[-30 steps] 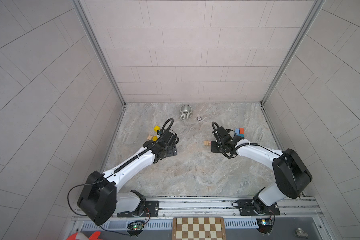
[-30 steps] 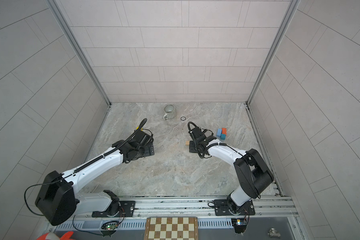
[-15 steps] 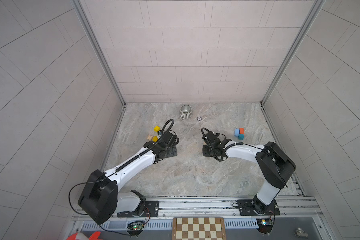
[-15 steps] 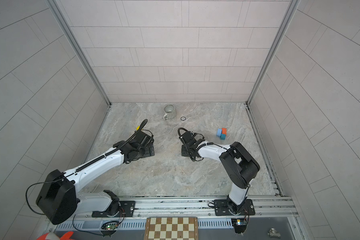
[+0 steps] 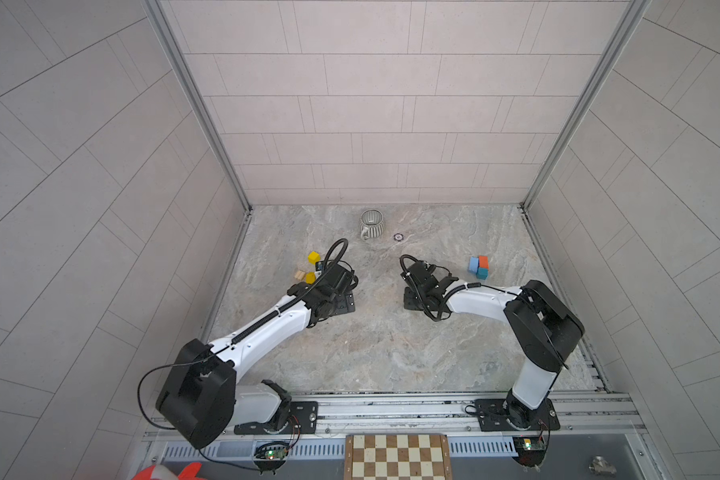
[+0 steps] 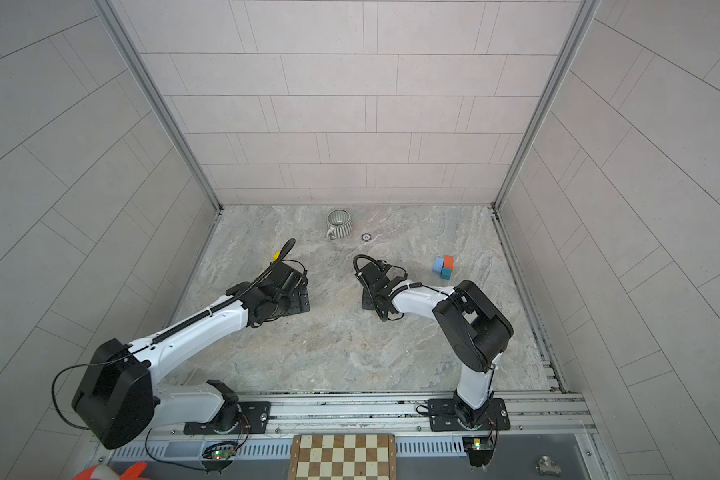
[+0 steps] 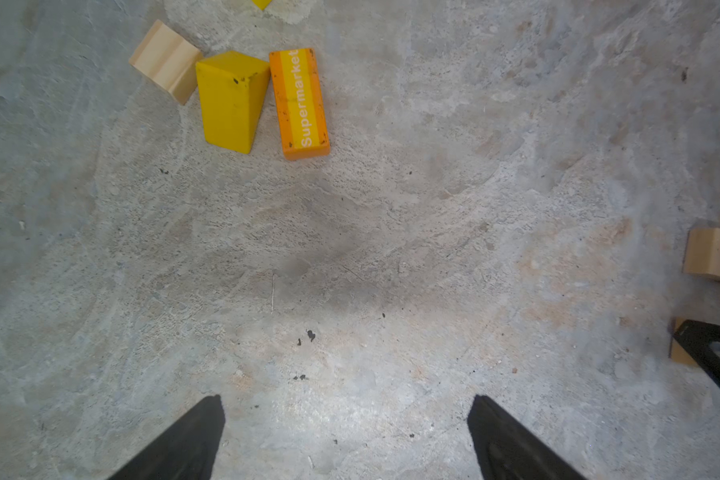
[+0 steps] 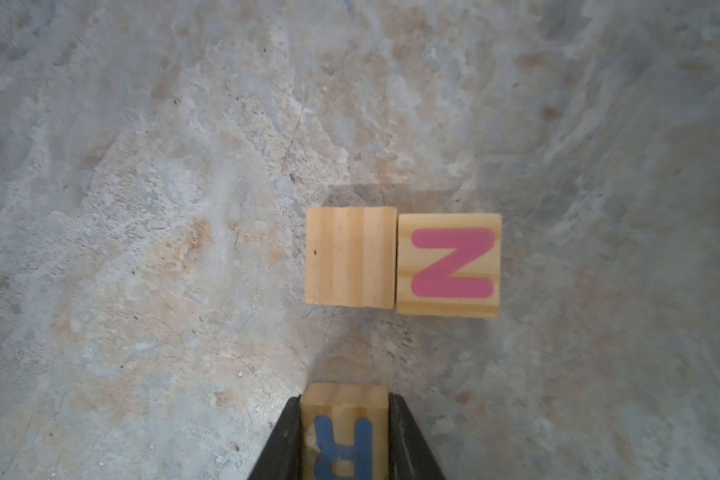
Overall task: Build the wood block tower
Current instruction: 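Carry the R cube with the right gripper to the pine and N cubes, then lower the R cube in front of the pine cube and open the right gripper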
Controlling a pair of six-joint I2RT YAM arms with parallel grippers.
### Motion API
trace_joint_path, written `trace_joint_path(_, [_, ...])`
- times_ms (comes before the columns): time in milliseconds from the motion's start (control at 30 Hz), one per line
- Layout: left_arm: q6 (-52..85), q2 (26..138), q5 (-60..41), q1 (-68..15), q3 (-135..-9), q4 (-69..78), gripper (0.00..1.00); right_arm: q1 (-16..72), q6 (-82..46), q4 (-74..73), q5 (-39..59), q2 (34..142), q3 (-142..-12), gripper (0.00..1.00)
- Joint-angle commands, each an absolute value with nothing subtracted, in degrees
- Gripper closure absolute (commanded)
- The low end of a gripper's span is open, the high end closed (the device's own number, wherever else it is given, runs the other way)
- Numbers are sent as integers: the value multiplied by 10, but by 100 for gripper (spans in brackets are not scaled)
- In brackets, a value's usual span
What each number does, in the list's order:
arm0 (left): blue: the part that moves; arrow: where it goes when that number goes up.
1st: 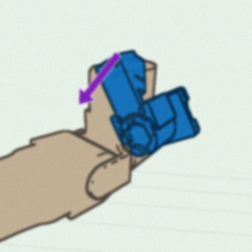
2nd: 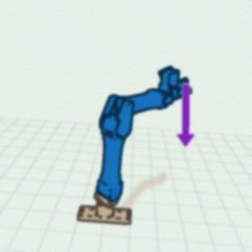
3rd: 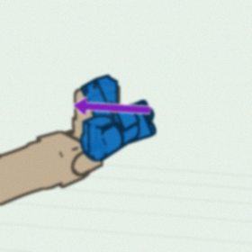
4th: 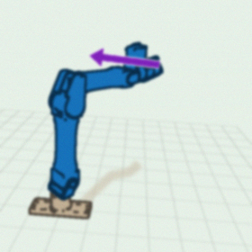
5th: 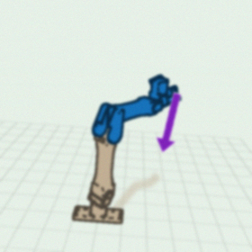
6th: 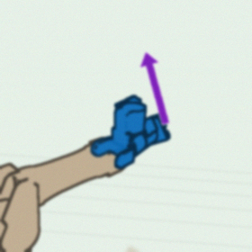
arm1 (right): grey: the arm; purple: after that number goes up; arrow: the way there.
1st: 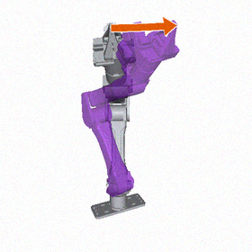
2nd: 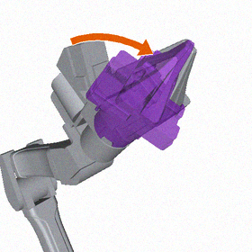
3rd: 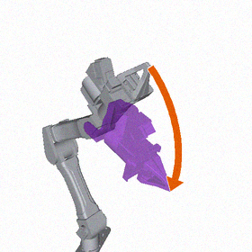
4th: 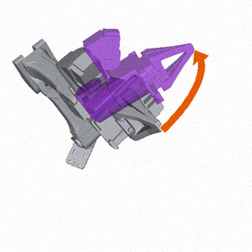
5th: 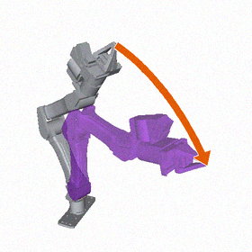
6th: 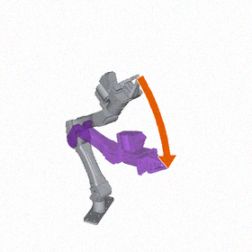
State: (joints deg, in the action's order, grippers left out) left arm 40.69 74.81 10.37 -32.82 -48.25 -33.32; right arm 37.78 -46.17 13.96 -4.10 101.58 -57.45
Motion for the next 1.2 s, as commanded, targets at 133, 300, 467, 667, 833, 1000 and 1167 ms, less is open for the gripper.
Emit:
trace_joint_path(133, [412, 745, 107, -331, -475, -333, 1, 379, -477, 166, -71, 1035, -596, 75])
trace_joint_path(300, [411, 750, 108, -330, -474, -330, 2, 378, -472, 176, -79, 1041, -604, 74])
trace_joint_path(467, [409, 754, 110, -331, -475, -330, 2, 375, -470, 180, -83, 1045, -610, 73])
trace_joint_path(667, [408, 748, 115, -330, -476, -333, 1, 374, -467, 183, -77, 1049, -618, 68])
trace_joint_path(833, [409, 749, 115, -330, -478, -336, 1, 374, -467, 185, -74, 1054, -622, 59])
trace_joint_path(1000, [409, 749, 118, -331, -477, -337, 1, 373, -465, 185, -75, 1058, -626, 60])
trace_joint_path(1167, [409, 746, 118, -330, -477, -339, 1, 373, -465, 185, -77, 1059, -627, 67])
